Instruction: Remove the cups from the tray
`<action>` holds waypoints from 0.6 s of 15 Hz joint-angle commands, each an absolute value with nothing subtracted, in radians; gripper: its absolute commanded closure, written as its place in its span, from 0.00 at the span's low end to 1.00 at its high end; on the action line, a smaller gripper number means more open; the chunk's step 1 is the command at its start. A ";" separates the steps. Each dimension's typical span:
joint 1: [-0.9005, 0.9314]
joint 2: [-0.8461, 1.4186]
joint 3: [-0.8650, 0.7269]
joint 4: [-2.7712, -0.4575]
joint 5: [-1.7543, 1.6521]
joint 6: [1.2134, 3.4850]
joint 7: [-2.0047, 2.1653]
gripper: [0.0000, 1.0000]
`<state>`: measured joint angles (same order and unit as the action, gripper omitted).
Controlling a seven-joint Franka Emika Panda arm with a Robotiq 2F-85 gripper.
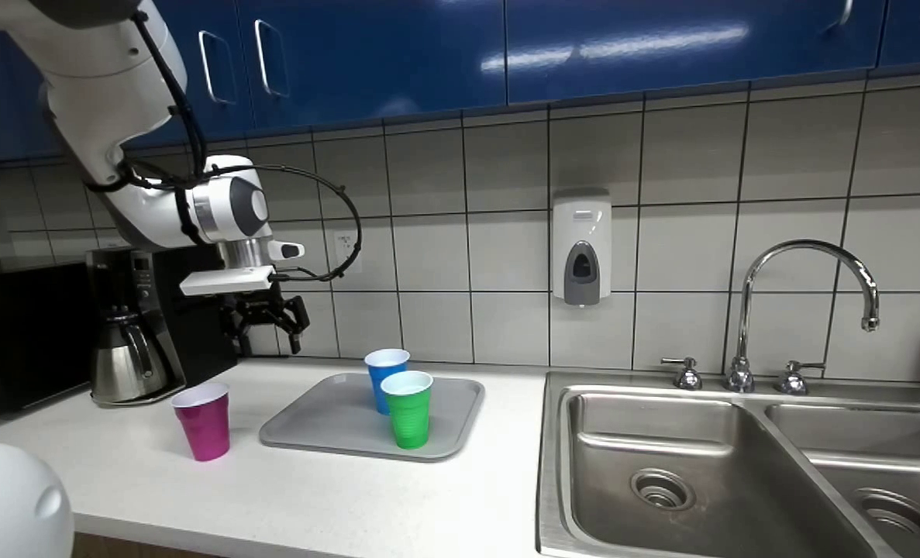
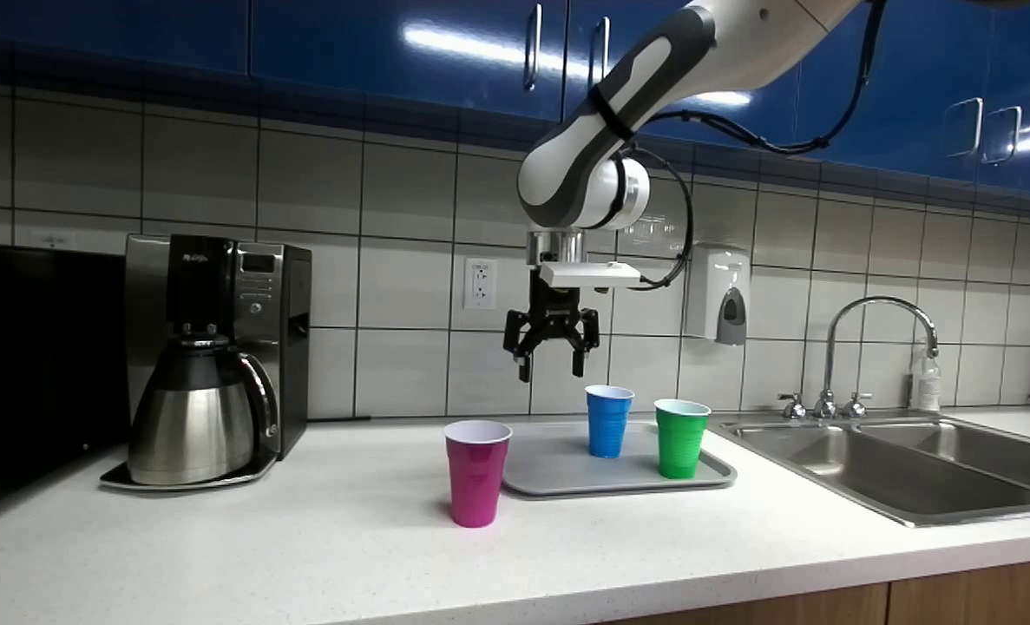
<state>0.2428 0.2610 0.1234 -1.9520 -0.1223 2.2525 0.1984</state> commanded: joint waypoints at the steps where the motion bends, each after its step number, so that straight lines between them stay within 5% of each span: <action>1: 0.220 0.213 0.115 -1.990 -0.121 2.236 0.199 0.00; 9: 0.210 0.234 0.104 -1.978 -0.125 2.246 0.200 0.00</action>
